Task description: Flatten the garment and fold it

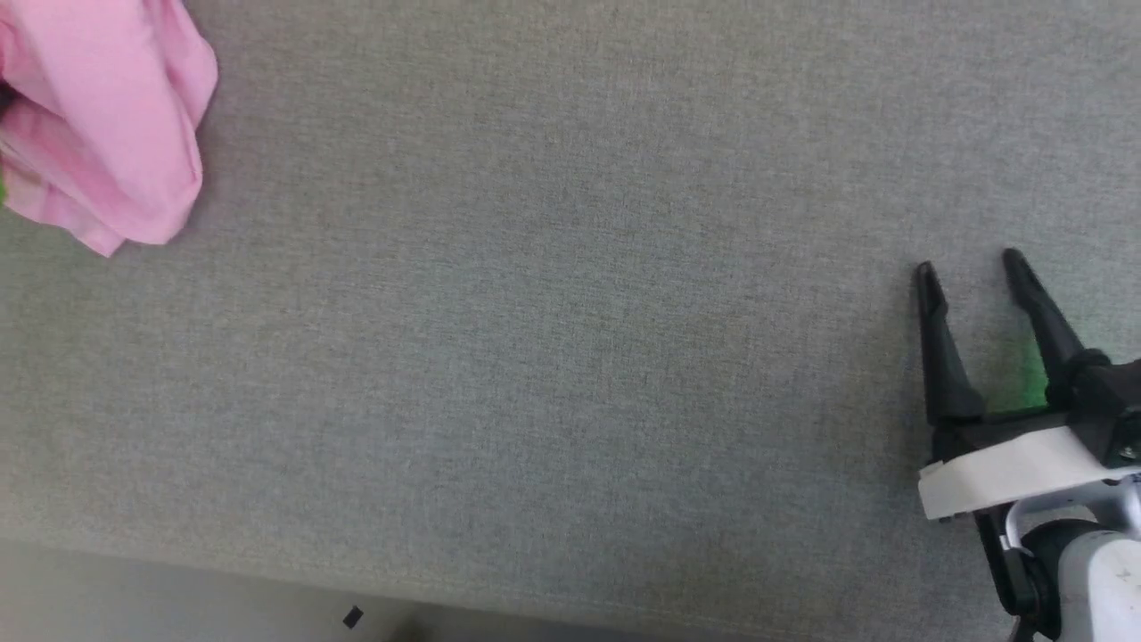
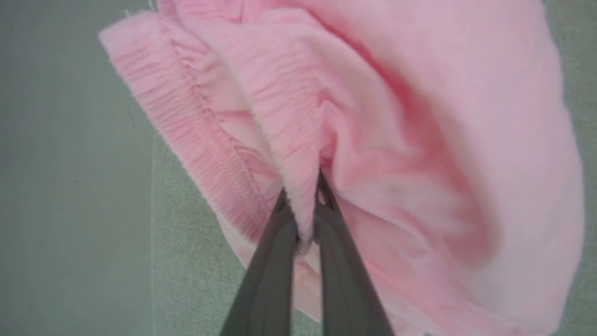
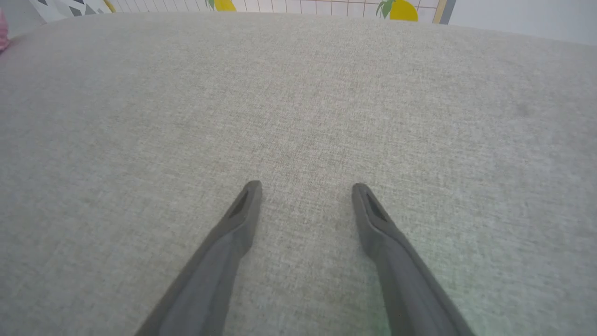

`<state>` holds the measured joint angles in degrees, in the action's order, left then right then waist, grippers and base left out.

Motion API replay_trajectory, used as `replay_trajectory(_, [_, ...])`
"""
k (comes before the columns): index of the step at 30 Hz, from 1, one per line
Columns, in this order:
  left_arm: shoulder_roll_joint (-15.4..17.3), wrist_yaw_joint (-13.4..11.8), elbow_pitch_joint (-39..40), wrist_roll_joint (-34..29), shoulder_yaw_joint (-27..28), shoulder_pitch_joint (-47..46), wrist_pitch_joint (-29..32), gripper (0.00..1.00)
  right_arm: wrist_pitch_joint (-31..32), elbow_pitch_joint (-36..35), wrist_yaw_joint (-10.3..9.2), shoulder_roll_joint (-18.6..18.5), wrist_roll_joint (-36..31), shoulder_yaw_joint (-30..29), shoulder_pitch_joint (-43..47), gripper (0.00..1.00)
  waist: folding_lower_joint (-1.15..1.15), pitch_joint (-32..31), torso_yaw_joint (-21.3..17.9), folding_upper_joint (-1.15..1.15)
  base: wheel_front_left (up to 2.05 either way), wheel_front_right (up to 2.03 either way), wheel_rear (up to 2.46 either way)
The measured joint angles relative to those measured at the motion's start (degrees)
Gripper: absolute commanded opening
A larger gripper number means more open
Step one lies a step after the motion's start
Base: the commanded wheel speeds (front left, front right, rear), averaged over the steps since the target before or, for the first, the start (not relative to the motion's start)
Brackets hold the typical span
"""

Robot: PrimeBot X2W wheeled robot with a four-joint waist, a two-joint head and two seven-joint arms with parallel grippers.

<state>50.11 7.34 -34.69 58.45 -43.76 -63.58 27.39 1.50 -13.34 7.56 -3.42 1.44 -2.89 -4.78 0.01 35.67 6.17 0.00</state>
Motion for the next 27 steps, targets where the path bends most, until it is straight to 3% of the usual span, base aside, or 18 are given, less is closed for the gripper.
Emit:
replay_trajectory(9, [0.16,0.00,-3.81,-3.96,-0.55,-5.59,-14.94,0.00,-0.55,4.82,0.00,0.15,0.32,1.04,0.04,1.00,-0.01,-6.69,0.07,0.00,0.00,0.00,0.00])
replay_trajectory(14, [-0.67,0.00,-1.36,-6.17,-1.43,-8.24,-23.24,0.00,-1.02,7.60,0.00,0.23,0.74,0.96,0.32,1.00,-0.01,-12.00,-0.09,0.00,0.00,0.00,0.00])
replay_trajectory(23, [-4.13,0.00,9.83,-3.71,-3.56,-9.49,-24.29,0.00,-1.62,10.83,0.00,0.33,1.74,0.60,1.14,1.00,-0.01,-21.41,-1.36,0.00,0.00,0.00,0.00])
replay_trajectory(27, [-7.36,-2.04,14.32,-2.03,-3.21,-9.96,-23.38,0.00,-2.12,11.96,0.00,0.41,1.75,0.81,1.07,1.00,-0.01,-24.34,-3.12,0.00,0.00,0.00,0.00])
